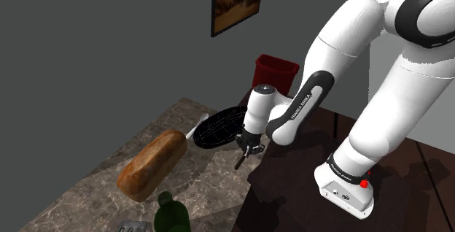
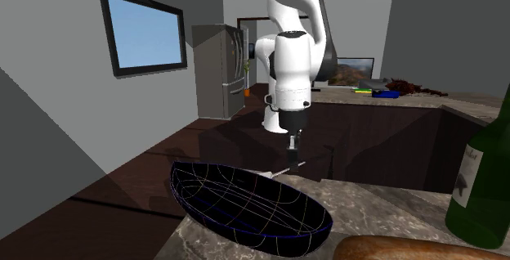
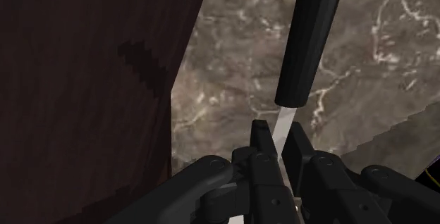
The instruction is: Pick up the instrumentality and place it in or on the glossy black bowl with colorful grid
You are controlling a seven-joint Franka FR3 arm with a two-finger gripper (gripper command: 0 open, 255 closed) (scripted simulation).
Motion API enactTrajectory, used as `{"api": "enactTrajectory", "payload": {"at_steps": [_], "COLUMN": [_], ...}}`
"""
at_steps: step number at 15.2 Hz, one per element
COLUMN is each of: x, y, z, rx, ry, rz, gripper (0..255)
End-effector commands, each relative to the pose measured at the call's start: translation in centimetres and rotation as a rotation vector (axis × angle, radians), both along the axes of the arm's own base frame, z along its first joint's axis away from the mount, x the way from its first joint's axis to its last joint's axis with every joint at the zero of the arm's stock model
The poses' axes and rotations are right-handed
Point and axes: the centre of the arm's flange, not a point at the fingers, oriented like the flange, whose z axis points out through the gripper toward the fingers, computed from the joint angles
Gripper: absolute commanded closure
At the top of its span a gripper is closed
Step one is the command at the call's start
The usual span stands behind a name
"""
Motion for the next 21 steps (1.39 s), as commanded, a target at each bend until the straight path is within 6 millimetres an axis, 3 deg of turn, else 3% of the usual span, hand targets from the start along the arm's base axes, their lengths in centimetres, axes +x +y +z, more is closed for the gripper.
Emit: {"api": "enactTrajectory", "payload": {"at_steps": [1, 21], "x": [0.0, 0.0], "y": [0.0, 0.0], "z": [1.0, 11.5], "rx": [0.000, 0.000], "ry": [0.001, 0.001], "rz": [-0.002, -0.002], "gripper": [255, 255]}}
